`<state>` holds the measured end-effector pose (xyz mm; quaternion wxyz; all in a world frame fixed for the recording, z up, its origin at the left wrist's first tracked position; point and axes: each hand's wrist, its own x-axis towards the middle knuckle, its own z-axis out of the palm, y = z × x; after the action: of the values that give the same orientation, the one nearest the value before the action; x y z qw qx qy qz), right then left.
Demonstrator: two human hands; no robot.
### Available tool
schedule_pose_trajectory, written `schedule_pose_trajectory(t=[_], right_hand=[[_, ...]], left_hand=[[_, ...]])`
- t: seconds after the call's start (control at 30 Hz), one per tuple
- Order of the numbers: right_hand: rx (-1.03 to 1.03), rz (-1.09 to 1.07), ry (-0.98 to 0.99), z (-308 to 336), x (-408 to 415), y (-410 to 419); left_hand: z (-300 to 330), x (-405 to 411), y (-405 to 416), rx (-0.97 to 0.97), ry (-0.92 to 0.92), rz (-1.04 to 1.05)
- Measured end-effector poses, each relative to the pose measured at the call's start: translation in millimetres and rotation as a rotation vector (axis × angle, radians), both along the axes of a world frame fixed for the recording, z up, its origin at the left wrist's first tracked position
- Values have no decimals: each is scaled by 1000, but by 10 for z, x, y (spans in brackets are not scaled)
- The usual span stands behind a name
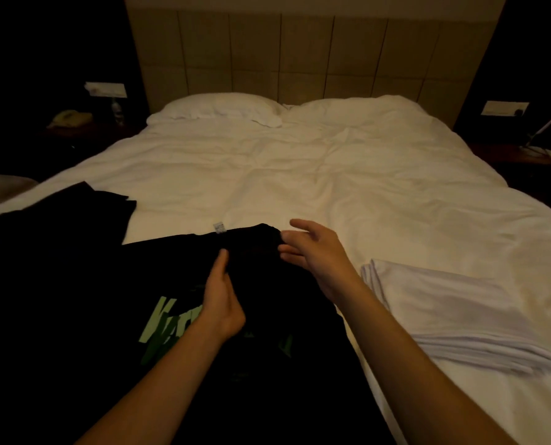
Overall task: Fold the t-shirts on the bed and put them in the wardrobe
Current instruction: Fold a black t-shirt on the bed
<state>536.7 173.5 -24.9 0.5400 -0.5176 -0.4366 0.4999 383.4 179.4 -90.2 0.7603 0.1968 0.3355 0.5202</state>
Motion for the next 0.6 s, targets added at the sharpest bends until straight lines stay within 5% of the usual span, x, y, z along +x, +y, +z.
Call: schedule_pose_trajectory(t=[0.27,0.47,0.6], right_hand=[[-34,-355,-546,-723,195,-353],[-112,-268,-697,-1053,259,-461],[-91,-214,-698,-1103,301,-476]], left_hand=[[-102,-175,122,48,570,184],[-133,-156,282,679,1643,291],[-159,328,572,897,1625,-73]])
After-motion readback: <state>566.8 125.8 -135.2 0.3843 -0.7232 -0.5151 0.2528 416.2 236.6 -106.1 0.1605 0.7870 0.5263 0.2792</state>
